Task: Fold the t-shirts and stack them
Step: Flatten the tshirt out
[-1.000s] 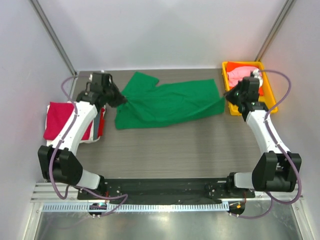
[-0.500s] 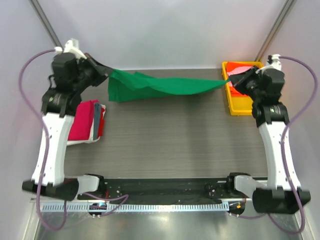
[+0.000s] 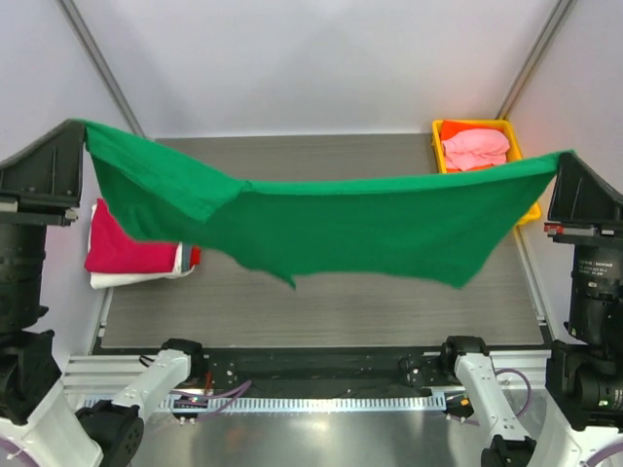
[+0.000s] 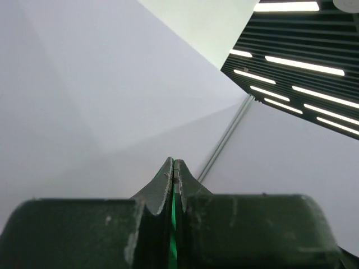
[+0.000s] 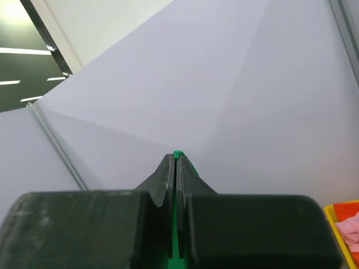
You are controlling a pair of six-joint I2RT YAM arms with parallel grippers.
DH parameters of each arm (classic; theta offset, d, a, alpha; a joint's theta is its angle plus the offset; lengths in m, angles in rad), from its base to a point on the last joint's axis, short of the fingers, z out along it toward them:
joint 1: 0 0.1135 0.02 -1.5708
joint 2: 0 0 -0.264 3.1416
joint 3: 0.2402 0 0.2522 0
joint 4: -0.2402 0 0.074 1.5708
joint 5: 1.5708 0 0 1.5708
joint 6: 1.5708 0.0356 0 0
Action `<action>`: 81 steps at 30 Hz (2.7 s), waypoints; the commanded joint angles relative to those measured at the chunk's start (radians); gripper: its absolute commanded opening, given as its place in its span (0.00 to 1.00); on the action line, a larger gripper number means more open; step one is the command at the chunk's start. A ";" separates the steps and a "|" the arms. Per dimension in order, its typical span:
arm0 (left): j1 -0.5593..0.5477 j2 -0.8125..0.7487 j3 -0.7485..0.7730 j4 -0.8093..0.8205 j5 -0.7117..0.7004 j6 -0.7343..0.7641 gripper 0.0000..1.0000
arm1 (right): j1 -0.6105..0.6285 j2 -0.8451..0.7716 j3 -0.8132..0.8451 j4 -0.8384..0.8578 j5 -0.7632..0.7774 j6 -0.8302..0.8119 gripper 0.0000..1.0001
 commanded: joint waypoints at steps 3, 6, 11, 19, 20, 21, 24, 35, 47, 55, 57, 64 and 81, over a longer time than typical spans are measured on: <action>0.005 0.207 -0.007 -0.013 -0.016 -0.003 0.00 | -0.003 0.116 -0.024 -0.053 0.070 -0.002 0.01; 0.005 0.288 -0.094 0.003 0.009 -0.014 0.00 | -0.003 0.190 -0.107 -0.065 0.075 0.031 0.01; 0.007 0.431 -0.165 0.060 0.047 -0.019 0.00 | -0.003 0.356 -0.172 -0.060 0.049 0.055 0.01; 0.013 0.744 0.324 -0.006 0.029 0.023 0.00 | -0.006 0.650 0.105 -0.056 0.024 0.094 0.01; 0.014 0.764 0.407 0.006 0.017 0.023 0.00 | -0.008 0.675 0.163 -0.054 0.023 0.105 0.01; 0.017 0.779 0.423 0.029 0.003 0.020 0.00 | -0.009 0.696 0.190 -0.056 0.023 0.114 0.01; 0.042 0.812 0.423 0.173 -0.009 -0.009 0.00 | -0.023 0.785 0.251 -0.040 -0.015 0.160 0.01; 0.019 0.803 -0.041 0.218 0.176 -0.028 0.33 | -0.075 0.899 0.065 0.096 -0.259 0.173 0.01; -0.210 0.807 -0.552 0.445 0.207 0.001 0.98 | -0.074 0.753 -0.089 0.069 -0.375 0.108 0.01; -0.274 1.175 -0.230 0.502 0.282 -0.063 0.78 | -0.075 0.563 -0.308 0.067 -0.273 0.101 0.01; -0.288 1.285 -0.168 0.560 0.288 -0.092 0.76 | -0.075 0.522 -0.365 0.075 -0.243 0.093 0.01; -0.325 1.690 0.287 0.593 0.314 -0.281 0.71 | -0.075 0.413 -0.497 0.081 -0.226 0.088 0.01; -0.378 1.476 -0.174 0.493 0.099 -0.244 0.81 | -0.075 0.348 -0.604 0.076 -0.250 0.073 0.01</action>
